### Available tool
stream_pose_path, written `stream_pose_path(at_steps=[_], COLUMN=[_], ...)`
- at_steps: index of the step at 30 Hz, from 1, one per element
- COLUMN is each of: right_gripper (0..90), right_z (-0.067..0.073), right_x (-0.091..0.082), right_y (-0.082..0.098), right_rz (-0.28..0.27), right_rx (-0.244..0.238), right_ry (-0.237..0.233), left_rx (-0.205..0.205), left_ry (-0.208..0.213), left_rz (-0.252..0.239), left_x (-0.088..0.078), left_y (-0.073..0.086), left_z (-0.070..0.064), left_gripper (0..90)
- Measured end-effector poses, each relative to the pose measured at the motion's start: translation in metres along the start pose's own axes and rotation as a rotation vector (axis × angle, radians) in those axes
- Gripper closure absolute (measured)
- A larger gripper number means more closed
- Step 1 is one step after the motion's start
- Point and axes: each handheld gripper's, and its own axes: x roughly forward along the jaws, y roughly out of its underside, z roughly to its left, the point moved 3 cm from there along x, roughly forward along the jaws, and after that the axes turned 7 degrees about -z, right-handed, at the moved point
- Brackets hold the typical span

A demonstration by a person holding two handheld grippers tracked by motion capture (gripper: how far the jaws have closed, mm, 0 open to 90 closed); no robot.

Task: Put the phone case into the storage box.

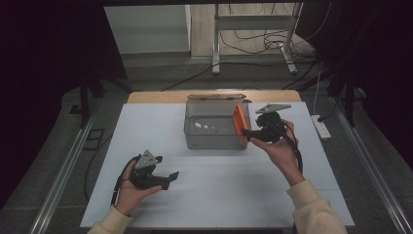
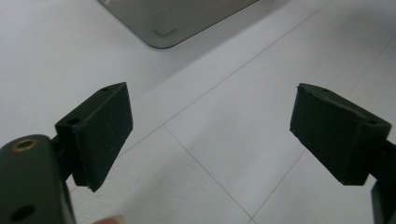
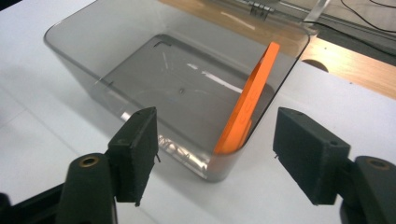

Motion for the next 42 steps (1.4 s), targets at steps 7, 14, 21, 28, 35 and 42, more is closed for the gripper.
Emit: stream_pose_path(at_steps=[7, 14, 21, 28, 35, 42], right_gripper=[26.0, 23.2, 21.5, 19.9, 19.7, 19.2], right_z=[0.003, 0.002, -0.001, -0.008, -0.023, -0.039], right_x=[-0.018, -0.036, -0.048, -0.055, -0.060, -0.050], right_y=[0.018, 0.041, 0.068, 0.097, 0.126, 0.149], right_rz=[-0.057, -0.092, -0.143, -0.156, -0.150, -0.133], right_rx=[-0.017, -0.014, -0.009, 0.026, 0.066, 0.091], right_ry=[-0.045, -0.067, -0.105, -0.124, -0.132, -0.131], left_rx=[0.004, 0.001, 0.001, 0.003, 0.002, -0.004], left_ry=[-0.010, -0.012, -0.016, -0.020, -0.038, -0.045], left_rz=[-0.008, -0.006, -0.008, -0.007, -0.005, 0.004], left_x=[-0.001, 0.000, 0.001, 0.002, 0.002, 0.002], left_y=[0.000, 0.001, 0.002, 0.004, 0.006, 0.010], left_z=[0.001, 0.002, 0.003, 0.004, 0.006, 0.007], left_gripper=[13.0, 13.0, 12.9, 12.8, 12.8, 12.6])
